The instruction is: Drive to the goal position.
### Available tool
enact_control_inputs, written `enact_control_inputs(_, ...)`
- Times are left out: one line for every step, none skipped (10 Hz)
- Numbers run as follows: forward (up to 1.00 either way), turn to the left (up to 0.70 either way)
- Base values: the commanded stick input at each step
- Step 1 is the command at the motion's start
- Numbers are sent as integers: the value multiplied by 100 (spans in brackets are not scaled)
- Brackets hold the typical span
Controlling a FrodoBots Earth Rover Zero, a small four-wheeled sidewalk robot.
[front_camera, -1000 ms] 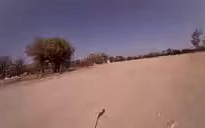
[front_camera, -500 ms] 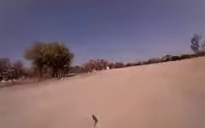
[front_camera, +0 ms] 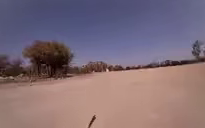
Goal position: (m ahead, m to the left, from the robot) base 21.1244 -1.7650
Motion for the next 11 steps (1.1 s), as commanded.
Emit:
enact_control_inputs(100,0)
enact_control_inputs(100,0)
enact_control_inputs(100,0)
enact_control_inputs(100,0)
enact_control_inputs(100,0)
enact_control_inputs(100,0)
enact_control_inputs(100,0)
enact_control_inputs(100,0)
enact_control_inputs(100,-11)
enact_control_inputs(100,-21)
enact_control_inputs(100,-30)
